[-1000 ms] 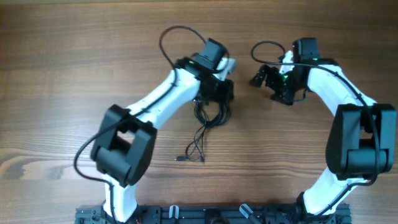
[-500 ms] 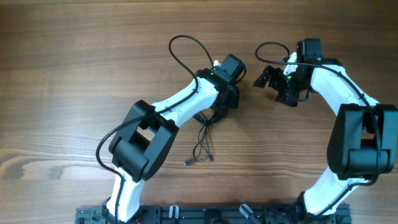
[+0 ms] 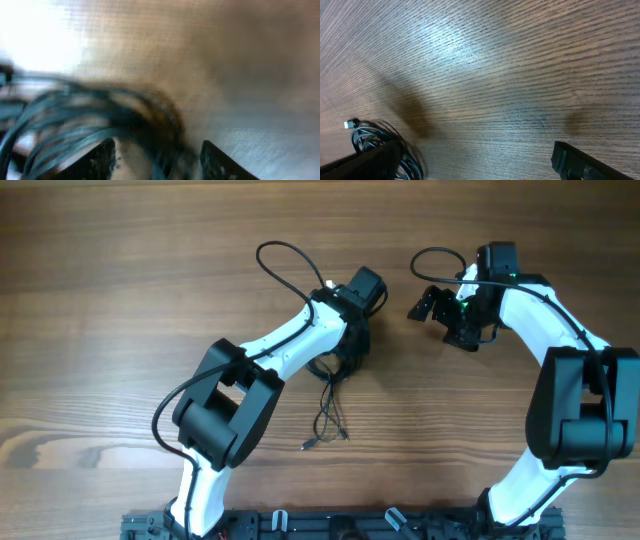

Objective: Untangle cables

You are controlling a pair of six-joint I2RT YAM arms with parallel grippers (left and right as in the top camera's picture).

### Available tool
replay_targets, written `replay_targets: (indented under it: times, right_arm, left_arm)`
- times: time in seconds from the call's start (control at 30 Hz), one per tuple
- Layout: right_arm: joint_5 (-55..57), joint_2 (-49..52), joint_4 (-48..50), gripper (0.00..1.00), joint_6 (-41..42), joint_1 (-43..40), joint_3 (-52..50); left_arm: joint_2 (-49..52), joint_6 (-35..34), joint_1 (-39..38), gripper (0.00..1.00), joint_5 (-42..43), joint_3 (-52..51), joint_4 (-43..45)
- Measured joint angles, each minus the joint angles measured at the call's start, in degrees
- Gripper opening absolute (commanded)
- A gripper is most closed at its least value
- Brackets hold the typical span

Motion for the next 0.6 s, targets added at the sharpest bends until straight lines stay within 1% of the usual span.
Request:
replay_targets:
  times: [0.1, 0.13, 0.17, 0.23, 0.3, 0.33, 0.37, 0.47, 0.6]
  right_arm:
    - [0.0, 0.0, 0.0, 1.0, 0.0, 0.0, 0.0]
    - [0.0, 0.0, 0.0, 1.0, 0.0, 0.0, 0.0]
    - [0.0, 0.0, 0.0, 1.0, 0.0, 0.0, 0.0]
    - [0.0, 0.0, 0.0, 1.0, 0.0, 0.0, 0.0]
    - [0.0, 0.0, 0.0, 1.0, 0.0, 0.0, 0.0]
    - [0.0, 0.0, 0.0, 1.0, 0.0, 0.0, 0.0]
    - [0.0, 0.0, 0.0, 1.0, 0.0, 0.0, 0.0]
    - [0.0, 0.0, 0.0, 1.0, 0.0, 0.0, 0.0]
    - [0.0, 0.0, 0.0, 1.0, 0.0, 0.0, 0.0]
  left_arm:
    - [0.0, -1.7, 0.0, 0.29, -1.1, -1.0, 6.5]
    - [0.0, -2.1, 0.0, 0.26, -1.2, -1.3, 7.4]
    - [0.0, -2.1, 0.0, 0.24, -1.7, -1.7, 8.0]
    - [0.0, -2.1, 0.0, 0.23, -2.4, -1.9, 8.3]
    - [0.0, -1.0, -0.1, 0.08, -2.5, -2.1, 8.5]
    - [0.0, 0.3, -0.1, 0.04, -2.4, -2.1, 8.6]
    - [0.0, 3.2, -0.2, 0.04, -2.2, -2.1, 8.9]
    - [-0.1, 8.5, -0.2, 0.04, 0.1, -2.0, 9.0]
    - [-3.5, 11.7, 1.5, 0.04, 7.0, -2.0, 9.2]
